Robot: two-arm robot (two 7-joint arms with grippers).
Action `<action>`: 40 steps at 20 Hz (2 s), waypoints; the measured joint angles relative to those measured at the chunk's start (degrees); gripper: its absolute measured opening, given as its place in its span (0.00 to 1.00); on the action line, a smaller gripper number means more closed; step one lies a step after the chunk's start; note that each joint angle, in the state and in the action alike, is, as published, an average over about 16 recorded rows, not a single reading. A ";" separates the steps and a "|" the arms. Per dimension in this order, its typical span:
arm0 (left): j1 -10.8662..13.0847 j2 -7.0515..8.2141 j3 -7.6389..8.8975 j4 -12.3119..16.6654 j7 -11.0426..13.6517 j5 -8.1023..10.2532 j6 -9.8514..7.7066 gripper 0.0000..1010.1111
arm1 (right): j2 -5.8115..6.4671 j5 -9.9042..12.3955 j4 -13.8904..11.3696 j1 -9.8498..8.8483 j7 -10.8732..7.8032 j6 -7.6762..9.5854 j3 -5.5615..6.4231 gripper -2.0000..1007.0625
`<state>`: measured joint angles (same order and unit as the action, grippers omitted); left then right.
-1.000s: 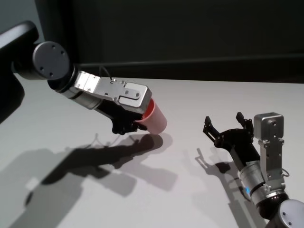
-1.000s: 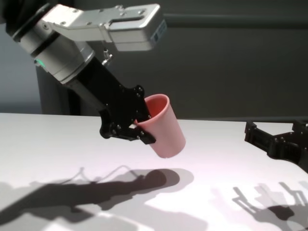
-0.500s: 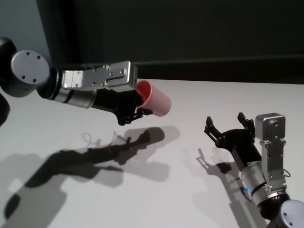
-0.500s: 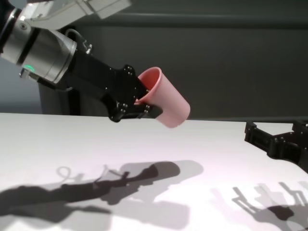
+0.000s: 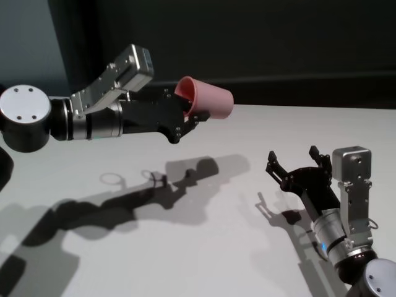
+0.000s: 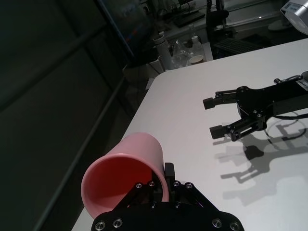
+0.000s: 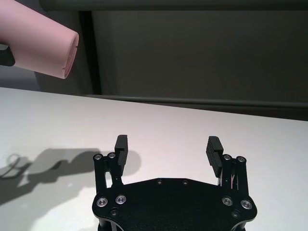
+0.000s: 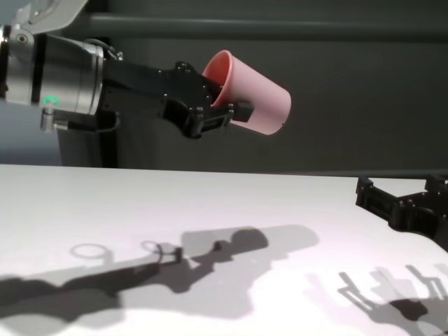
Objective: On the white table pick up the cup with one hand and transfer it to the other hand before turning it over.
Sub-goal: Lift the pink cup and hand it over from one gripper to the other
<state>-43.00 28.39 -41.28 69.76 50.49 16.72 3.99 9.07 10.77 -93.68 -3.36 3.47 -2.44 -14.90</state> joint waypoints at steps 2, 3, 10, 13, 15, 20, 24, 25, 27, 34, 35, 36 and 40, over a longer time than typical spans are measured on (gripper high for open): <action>1.09 -0.83 1.44 -0.25 -0.47 2.53 0.44 0.05 | 0.00 0.00 0.00 0.00 0.00 0.00 0.00 1.00; 1.55 -1.27 2.06 -0.41 -0.63 3.71 0.70 0.05 | 0.00 0.00 0.00 0.00 0.00 0.00 0.00 1.00; 3.17 -4.45 4.62 -2.24 -0.50 9.80 2.52 0.05 | 0.00 0.00 0.00 0.00 0.00 0.00 0.00 1.00; 3.04 -5.76 4.80 -3.39 0.08 11.22 3.24 0.05 | 0.00 0.00 0.00 0.00 0.00 0.00 0.00 1.00; 2.78 -6.65 4.74 -4.31 0.69 12.02 3.68 0.05 | 0.00 0.00 0.00 0.00 0.00 0.00 0.00 1.00; 1.91 -8.61 4.30 -6.77 2.78 13.86 4.45 0.05 | 0.00 0.00 0.00 0.00 0.00 0.00 0.00 1.00; 1.22 -9.83 3.80 -8.58 4.90 15.44 4.79 0.05 | 0.00 0.00 0.00 0.00 0.00 0.00 0.00 1.00; 1.07 -10.07 3.67 -8.99 5.44 15.85 4.84 0.05 | 0.00 0.00 0.00 0.00 0.00 0.00 0.00 1.00; 0.81 -10.52 3.45 -9.80 6.61 16.76 4.91 0.05 | 0.00 0.00 0.00 0.00 0.00 0.00 0.00 1.00; 0.23 -11.35 2.78 -11.76 10.24 19.71 4.91 0.05 | 0.00 0.00 0.00 0.00 0.00 0.00 0.00 1.00; 0.17 -11.41 2.71 -11.96 10.72 20.12 4.86 0.05 | 0.00 0.00 0.00 0.00 0.00 0.00 0.00 1.00; 0.11 -11.46 2.66 -12.14 11.15 20.51 4.82 0.05 | 0.00 0.00 0.00 0.00 0.00 0.00 0.00 1.00; -0.11 -11.61 2.50 -12.88 12.85 22.13 4.62 0.05 | 0.00 0.00 0.00 0.00 0.00 0.00 0.00 1.00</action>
<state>-43.12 16.78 -38.78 56.88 63.34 38.85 8.61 9.07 10.77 -93.68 -3.36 3.47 -2.44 -14.90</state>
